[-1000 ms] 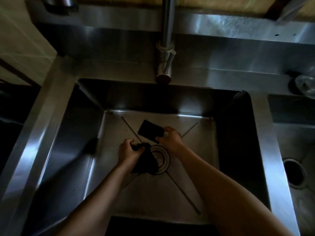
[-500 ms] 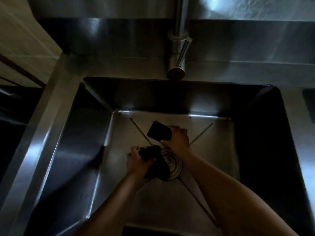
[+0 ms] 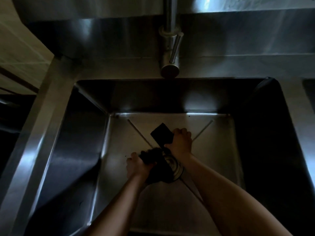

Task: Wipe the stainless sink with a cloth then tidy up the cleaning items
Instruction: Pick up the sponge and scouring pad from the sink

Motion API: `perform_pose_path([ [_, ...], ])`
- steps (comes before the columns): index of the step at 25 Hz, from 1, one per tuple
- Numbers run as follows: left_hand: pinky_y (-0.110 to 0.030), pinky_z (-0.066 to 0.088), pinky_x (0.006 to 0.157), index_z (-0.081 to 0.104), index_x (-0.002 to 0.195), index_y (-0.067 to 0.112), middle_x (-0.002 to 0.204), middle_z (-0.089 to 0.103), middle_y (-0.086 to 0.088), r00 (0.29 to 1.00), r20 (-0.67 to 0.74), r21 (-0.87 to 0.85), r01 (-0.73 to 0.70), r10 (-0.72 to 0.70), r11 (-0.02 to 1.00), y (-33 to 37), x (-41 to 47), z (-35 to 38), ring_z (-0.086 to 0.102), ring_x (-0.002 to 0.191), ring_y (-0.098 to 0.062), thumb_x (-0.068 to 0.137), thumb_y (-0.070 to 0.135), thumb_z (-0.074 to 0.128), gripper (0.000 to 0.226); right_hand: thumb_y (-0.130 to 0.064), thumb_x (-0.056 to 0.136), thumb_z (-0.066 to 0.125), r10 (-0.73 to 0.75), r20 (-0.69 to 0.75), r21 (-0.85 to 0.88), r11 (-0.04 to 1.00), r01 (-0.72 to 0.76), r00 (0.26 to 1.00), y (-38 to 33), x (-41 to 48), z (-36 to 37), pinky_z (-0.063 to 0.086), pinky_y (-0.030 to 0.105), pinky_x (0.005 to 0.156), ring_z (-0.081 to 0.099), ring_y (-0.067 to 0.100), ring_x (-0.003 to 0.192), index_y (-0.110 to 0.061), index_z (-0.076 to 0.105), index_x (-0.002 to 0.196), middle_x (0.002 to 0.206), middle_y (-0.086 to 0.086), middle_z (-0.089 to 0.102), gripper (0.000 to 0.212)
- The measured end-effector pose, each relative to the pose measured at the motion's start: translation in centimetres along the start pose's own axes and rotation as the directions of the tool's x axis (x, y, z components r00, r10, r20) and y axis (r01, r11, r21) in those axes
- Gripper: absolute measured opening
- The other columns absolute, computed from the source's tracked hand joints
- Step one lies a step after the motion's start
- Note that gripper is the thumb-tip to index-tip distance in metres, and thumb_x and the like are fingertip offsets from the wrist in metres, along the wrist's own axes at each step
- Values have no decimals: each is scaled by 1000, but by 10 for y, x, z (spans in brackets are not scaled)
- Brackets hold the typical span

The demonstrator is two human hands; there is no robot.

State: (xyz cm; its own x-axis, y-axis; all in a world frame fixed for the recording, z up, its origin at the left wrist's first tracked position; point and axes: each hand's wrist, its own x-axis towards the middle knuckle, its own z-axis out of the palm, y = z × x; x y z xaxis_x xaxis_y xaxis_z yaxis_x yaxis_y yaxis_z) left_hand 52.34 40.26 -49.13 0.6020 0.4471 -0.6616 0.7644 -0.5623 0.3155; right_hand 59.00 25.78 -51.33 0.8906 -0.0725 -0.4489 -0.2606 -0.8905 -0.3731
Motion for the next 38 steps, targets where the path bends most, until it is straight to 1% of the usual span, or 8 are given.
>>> perform_pose_path([
  [5,-38,46,85,52,112,13,115,47,-15,1000,-2,125,29,-29,992,2,4,3,51,101,-35,70,46,72,57,-33,69,77,110,-30,204,974,-101,994,10,-3,1,40,37,91,46,30,113,-10,47,115,119,11,53,59],
  [15,-21,34,49,49,93,17,91,57,-3,994,45,-122,-89,95,989,1,-5,-7,51,72,-13,77,30,70,30,-25,76,74,203,133,614,751,-242,970,37,-4,-16,44,25,72,61,27,98,-3,62,107,108,15,65,40],
  [18,-24,39,61,54,99,11,93,58,-4,993,-21,-170,-121,119,978,5,-10,-13,54,81,-18,74,28,74,36,-25,75,74,257,167,697,652,-298,952,41,-8,-21,51,32,80,63,29,97,0,64,105,106,18,66,40],
  [22,-25,42,67,56,98,5,95,64,-12,993,-48,-442,-116,106,890,10,-22,-24,60,81,-23,71,18,77,36,-19,74,75,253,203,783,538,-312,946,41,-21,-31,51,44,89,64,33,97,3,65,104,105,21,67,38],
  [27,-23,41,64,52,95,11,91,61,-7,997,-37,-634,-78,70,769,16,-47,-45,56,78,-18,73,17,75,33,-18,74,75,240,245,879,354,-320,939,31,-46,-61,52,22,58,65,18,69,-5,67,98,81,7,68,28],
  [30,-30,48,76,52,98,11,96,62,-10,997,-48,-699,-81,66,711,16,-63,-59,59,86,-24,72,17,76,36,-11,77,72,182,244,907,304,-290,953,23,-63,-80,39,10,37,60,3,45,-7,65,81,67,2,64,9],
  [33,-42,50,89,52,97,11,103,63,-16,995,-92,-765,-99,45,637,12,-84,-78,62,93,-30,72,15,76,35,-9,76,72,158,243,922,267,-279,957,13,-80,-100,35,10,33,56,2,37,-9,61,71,56,0,63,12],
  [38,-47,48,92,53,108,8,111,62,-19,993,-110,-874,-117,43,471,0,-122,-107,61,100,-32,72,13,75,42,-14,79,70,47,261,924,275,-264,964,-6,-115,-128,39,14,35,63,7,45,-8,62,82,66,6,70,11],
])
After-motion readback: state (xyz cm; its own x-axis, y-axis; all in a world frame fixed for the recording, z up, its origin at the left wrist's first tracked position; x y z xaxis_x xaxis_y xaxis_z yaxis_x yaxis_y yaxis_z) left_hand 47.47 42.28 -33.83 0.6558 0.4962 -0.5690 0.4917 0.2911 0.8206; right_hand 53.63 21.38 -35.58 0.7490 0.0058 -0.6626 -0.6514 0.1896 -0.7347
